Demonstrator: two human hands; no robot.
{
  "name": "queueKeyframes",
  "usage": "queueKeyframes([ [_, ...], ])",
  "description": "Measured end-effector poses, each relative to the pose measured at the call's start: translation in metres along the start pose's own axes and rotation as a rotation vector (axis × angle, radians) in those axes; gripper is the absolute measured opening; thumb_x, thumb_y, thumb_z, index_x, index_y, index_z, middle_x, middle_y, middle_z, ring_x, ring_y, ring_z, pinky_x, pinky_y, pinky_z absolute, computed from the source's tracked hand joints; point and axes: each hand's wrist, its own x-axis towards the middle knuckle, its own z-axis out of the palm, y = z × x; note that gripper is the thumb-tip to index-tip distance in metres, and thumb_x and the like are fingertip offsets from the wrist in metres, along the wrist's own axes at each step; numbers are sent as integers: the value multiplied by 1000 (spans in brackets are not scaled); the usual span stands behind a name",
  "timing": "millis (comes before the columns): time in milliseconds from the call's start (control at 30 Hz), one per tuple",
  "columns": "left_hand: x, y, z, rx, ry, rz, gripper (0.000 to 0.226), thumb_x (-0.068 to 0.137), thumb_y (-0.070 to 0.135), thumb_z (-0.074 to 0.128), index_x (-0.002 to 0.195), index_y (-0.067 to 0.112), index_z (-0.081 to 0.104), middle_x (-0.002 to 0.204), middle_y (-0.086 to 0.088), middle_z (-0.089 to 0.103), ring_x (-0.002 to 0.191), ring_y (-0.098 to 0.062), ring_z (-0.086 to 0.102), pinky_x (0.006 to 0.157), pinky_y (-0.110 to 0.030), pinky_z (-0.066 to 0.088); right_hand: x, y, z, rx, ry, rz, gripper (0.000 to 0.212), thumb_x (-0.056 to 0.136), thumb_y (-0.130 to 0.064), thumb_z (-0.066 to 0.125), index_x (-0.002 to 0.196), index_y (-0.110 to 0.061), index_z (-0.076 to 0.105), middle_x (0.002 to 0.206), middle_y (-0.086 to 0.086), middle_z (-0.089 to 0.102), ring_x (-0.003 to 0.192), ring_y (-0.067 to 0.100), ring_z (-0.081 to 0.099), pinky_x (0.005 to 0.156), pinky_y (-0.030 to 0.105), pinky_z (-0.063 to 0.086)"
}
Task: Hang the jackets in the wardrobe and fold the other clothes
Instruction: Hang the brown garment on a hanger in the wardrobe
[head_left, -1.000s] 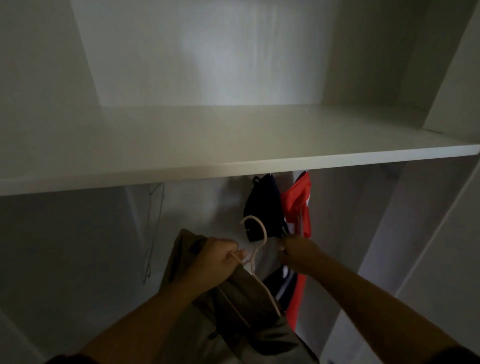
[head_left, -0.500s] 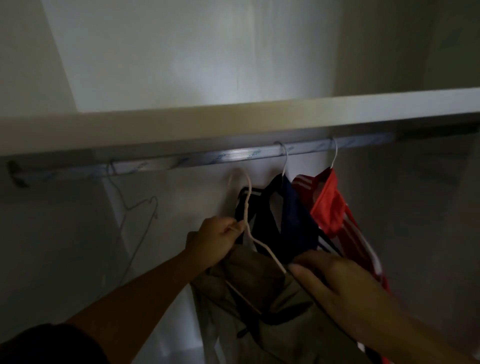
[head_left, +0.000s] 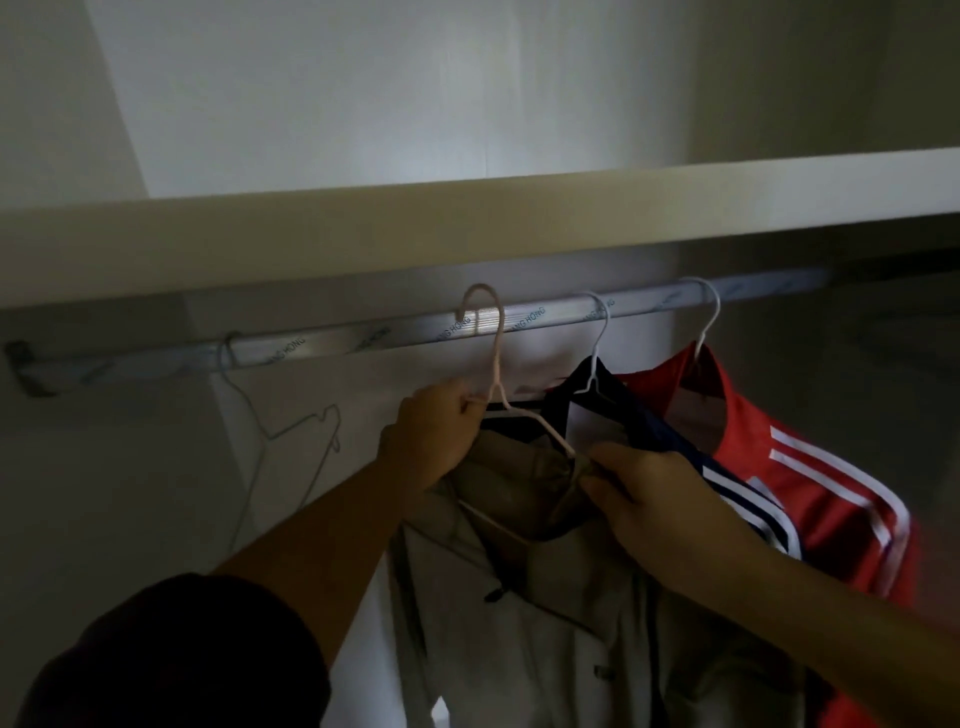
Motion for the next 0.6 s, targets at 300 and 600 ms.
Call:
queueKeyframes([
  [300,12,-6,-6,213,-90,-29,22,101,21,36,97,7,52,92,-12,59,89,-32,57,74,-35,41,30,3,-1,-3,-10,-3,19,97,-17,49,80,-13,57,72,1,57,64,16,54,62,29,42],
  [600,-17,-12,-13,287,-223,-92,36,99,10,38,67,22,28,83,-15,55,82,-28,55,64,-33,34,21,24,13,-317,36,4,21,97,-28,47,111,-17,59,108,7,62,99,28,59,82,38,48],
])
